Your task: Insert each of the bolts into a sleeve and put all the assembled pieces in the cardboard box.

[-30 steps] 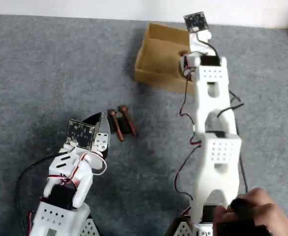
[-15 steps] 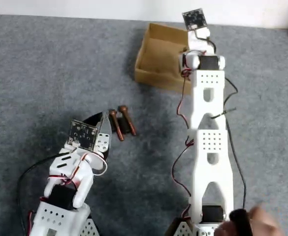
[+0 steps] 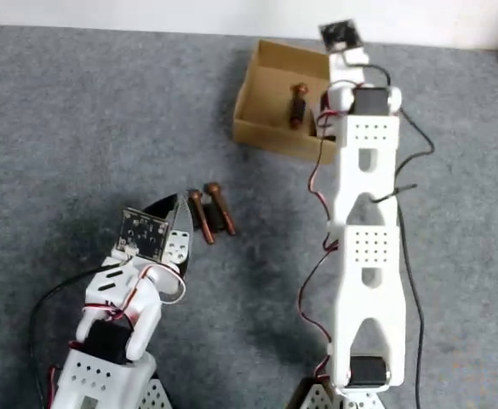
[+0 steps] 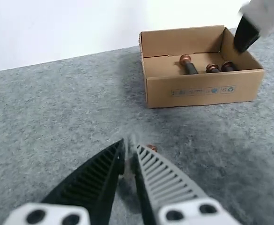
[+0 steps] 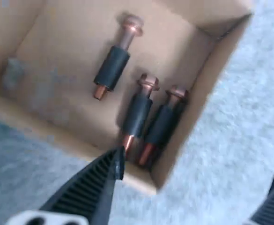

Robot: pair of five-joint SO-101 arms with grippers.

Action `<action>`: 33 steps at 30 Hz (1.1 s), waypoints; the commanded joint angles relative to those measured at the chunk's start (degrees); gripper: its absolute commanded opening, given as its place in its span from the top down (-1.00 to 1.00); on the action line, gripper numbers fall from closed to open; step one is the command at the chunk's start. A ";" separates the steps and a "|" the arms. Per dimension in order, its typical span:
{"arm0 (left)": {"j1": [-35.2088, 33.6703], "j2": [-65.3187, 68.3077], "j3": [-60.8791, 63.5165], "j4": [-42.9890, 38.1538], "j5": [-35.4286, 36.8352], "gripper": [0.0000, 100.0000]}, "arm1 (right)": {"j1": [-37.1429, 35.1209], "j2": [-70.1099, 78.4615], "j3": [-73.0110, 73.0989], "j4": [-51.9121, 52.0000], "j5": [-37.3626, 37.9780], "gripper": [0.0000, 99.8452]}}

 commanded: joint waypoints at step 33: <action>-9.80 56.13 -38.37 12.57 13.98 0.90 | -30.90 -121.89 115.91 -13.14 -2.81 0.14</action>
